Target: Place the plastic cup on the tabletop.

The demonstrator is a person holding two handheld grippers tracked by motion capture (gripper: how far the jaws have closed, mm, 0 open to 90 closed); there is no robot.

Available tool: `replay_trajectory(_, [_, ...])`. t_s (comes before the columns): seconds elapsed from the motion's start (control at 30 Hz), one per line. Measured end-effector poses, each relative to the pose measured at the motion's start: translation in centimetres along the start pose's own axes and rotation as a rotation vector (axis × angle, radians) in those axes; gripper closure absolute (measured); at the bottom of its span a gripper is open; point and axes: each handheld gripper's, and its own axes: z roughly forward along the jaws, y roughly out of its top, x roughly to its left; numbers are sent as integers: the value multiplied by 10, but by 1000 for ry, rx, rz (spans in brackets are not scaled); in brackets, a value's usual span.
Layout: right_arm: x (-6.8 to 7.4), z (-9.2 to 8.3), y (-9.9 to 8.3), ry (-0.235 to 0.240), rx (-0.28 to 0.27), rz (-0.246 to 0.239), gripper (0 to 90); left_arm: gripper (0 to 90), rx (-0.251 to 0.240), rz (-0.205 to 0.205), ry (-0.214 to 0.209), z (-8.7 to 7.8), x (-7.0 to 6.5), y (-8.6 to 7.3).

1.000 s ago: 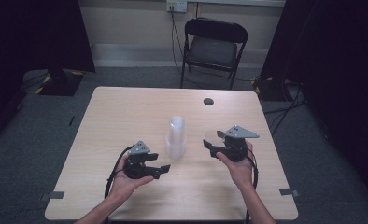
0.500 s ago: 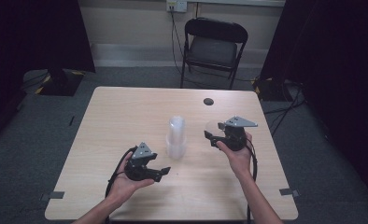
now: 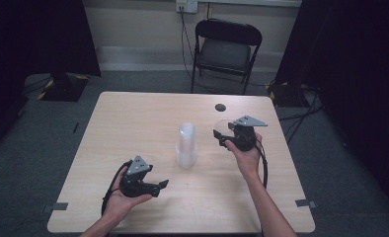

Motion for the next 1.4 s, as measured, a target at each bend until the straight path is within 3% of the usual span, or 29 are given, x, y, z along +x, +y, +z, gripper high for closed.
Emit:
replay_trajectory(0.07, [-3, 5, -2, -7, -2, 13, 306, 185, 5, 14, 2, -1, 0, -1])
replay_trajectory(0.37, [-8, 28, -11, 2, 32, 57, 302, 160, 22, -1, 5, -2, 5, -6])
replay_trajectory(0.67, [-8, 53, -21, -19, 88, 50, 292, 160, 11, -1, 2, -5, 7, -7])
replay_trajectory(0.73, [-10, 57, -23, -9, 94, 67, 290, 160, 8, -6, 5, -6, 8, -7])
replay_trajectory(0.97, [-7, 64, -25, -10, 54, 74, 280, 166, 15, -8, 11, -5, 8, -7])
replay_trajectory(1.4, [-7, 56, -41, -4, 79, 65, 286, 172, 14, -14, 18, -6, 10, -9])
